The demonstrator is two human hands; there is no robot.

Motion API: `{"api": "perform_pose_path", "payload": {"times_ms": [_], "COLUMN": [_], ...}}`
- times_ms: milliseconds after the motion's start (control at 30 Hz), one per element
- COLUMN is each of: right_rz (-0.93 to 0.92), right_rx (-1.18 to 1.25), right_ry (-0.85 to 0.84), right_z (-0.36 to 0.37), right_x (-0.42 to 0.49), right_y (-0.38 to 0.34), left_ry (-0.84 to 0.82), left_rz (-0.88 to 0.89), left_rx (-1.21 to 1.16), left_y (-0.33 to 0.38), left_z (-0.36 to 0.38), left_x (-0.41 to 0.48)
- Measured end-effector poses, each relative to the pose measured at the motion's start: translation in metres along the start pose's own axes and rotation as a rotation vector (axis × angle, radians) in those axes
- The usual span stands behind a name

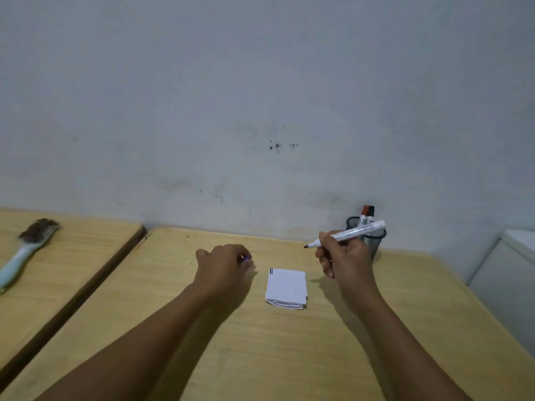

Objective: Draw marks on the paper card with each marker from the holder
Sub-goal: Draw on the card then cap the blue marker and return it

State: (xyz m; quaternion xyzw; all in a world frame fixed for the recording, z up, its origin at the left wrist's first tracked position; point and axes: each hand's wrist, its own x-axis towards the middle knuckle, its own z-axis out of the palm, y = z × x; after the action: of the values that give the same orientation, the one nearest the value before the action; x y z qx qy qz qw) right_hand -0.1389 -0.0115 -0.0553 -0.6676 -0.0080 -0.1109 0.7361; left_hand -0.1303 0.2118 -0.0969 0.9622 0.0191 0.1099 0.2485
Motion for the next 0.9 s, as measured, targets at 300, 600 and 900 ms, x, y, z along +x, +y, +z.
{"api": "perform_pose_path", "payload": {"times_ms": [300, 600, 900], "right_rz": [-0.091, -0.248, -0.275], "right_rx": [-0.001, -0.058, -0.124], "right_ry": [-0.101, -0.12, -0.038], "right_z": [-0.001, -0.031, -0.063], "right_x": [-0.037, -0.071, -0.069], "right_y": [-0.071, -0.138, -0.178], "left_ry": [-0.048, -0.046, 0.373], "left_rz": [0.192, 0.428, 0.66], "left_rx": [-0.868, -0.825, -0.305], "left_y": [0.085, 0.151, 0.207], "left_z": [-0.074, -0.111, -0.127], "left_x": [-0.051, -0.077, -0.073]}}
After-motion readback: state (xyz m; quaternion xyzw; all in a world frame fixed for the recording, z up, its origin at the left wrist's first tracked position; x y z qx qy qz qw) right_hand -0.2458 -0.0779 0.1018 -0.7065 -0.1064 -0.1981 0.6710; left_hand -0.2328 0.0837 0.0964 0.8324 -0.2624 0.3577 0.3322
